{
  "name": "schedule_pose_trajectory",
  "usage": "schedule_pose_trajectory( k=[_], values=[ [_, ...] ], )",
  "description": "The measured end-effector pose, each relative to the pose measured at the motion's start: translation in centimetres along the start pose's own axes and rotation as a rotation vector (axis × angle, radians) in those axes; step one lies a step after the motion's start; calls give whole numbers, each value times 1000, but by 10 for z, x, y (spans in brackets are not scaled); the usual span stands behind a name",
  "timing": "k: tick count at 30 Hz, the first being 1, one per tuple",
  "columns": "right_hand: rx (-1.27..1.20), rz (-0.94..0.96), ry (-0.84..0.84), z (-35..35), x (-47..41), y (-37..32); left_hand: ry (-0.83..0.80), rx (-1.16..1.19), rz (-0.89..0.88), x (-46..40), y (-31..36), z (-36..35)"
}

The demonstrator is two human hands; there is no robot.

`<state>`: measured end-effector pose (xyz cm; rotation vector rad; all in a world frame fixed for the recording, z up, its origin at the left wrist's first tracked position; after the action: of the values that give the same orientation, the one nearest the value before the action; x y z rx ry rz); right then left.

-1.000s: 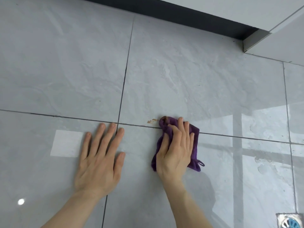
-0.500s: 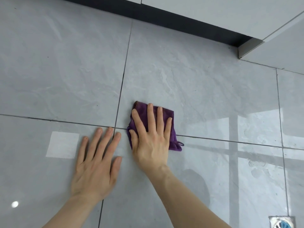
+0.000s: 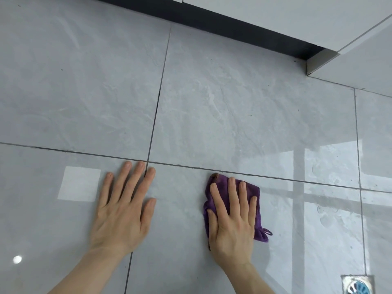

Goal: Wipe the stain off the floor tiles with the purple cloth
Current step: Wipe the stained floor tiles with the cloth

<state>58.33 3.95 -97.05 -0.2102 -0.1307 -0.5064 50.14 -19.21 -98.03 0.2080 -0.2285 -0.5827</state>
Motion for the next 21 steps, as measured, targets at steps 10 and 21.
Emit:
schedule_pose_trajectory(
  k=[10,21],
  values=[
    [-296,-47,-212,24,-1,3,57,1,-12,2,1,1],
    [-211,94,-162,30,37,-5,74,-17,8,3,4,2]
  ],
)
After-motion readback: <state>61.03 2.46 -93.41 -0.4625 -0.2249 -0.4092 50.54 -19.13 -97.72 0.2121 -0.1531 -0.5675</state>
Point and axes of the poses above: each hand's wrist, its own x-axis away from the middle knuckle, its own z-axis out of the back of the hand, y = z × x, the point moved 5 cm from there along -x, towards the middle knuckle, and after that the axes turned 15 degrees about -z, right-handed, at the moved point
